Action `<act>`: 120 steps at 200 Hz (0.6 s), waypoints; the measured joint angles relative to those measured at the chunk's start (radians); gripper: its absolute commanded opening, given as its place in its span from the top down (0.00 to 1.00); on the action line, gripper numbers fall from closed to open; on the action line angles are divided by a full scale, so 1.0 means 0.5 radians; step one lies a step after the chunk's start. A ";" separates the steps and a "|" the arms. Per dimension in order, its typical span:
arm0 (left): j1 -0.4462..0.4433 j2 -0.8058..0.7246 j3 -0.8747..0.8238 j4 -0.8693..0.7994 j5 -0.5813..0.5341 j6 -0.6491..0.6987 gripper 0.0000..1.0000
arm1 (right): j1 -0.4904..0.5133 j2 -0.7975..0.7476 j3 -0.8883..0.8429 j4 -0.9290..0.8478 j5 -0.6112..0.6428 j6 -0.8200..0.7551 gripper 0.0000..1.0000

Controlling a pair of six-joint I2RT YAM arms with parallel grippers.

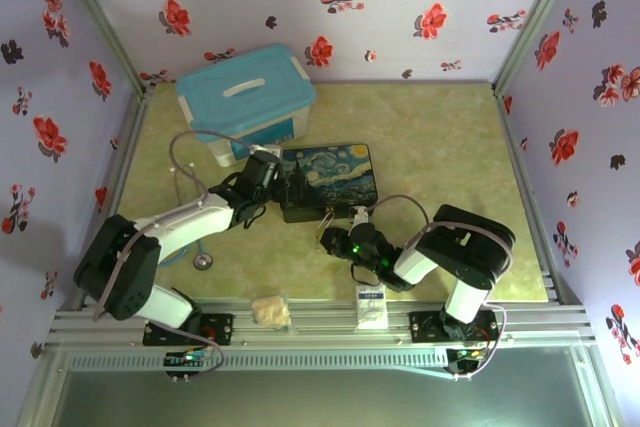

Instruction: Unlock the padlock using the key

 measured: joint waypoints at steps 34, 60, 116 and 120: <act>0.000 0.064 0.000 0.018 0.007 0.014 0.14 | 0.005 0.230 -0.044 0.445 0.031 0.140 0.99; -0.006 0.086 -0.001 0.069 0.005 0.015 0.19 | 0.008 0.326 -0.060 0.638 0.067 0.219 1.00; -0.031 0.128 -0.009 0.169 -0.029 0.015 0.26 | 0.020 0.253 -0.118 0.614 0.188 0.234 1.00; -0.032 0.130 -0.012 0.178 -0.030 0.015 0.26 | 0.020 0.240 -0.121 0.601 0.194 0.229 1.00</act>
